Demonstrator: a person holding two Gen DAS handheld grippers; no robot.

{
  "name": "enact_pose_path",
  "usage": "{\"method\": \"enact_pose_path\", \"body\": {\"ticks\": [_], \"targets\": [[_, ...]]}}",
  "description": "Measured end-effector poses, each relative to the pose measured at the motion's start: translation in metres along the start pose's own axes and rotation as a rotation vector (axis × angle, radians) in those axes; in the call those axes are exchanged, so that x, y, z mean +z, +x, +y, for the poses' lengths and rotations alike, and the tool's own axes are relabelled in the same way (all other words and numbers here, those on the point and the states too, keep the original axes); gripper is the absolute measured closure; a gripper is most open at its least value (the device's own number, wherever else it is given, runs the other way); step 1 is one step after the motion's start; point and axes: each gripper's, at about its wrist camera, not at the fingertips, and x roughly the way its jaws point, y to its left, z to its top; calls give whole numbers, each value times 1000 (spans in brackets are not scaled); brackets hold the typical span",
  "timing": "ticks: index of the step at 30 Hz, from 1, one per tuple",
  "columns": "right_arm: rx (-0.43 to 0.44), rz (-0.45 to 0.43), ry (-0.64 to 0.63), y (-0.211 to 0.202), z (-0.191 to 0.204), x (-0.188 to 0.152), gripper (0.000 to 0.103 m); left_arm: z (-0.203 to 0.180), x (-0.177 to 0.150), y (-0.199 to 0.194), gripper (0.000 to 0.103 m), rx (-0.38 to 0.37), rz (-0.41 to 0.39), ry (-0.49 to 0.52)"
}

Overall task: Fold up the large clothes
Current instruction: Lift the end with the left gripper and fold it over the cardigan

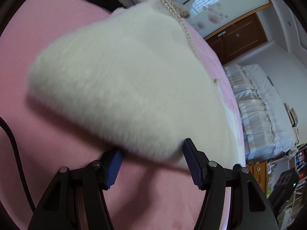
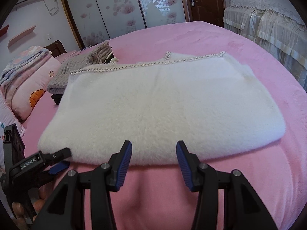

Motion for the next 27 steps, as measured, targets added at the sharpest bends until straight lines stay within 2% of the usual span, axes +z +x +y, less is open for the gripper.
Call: {"method": "enact_pose_path", "body": {"ticks": [7, 14, 16, 17, 18, 24, 27], "targets": [[14, -23, -21, 10, 2, -1, 55, -4, 25, 30, 42, -13, -30, -51], [8, -41, -58, 11, 5, -3, 55, -11, 40, 39, 35, 8, -75, -117], [11, -42, -54, 11, 4, -2, 55, -13, 42, 39, 44, 39, -86, -125], [11, -41, -51, 11, 4, -2, 55, -16, 42, 38, 58, 44, -99, -112], [11, -41, -50, 10, 4, -2, 55, -21, 43, 36, 69, 46, -107, -91], [-19, -62, -101, 8, 15, 6, 55, -56, 40, 17, 84, 124, -174, 54], [-25, -94, -129, 8, 23, 17, 62, -71, 36, 3, 85, 151, -218, 118]]}}
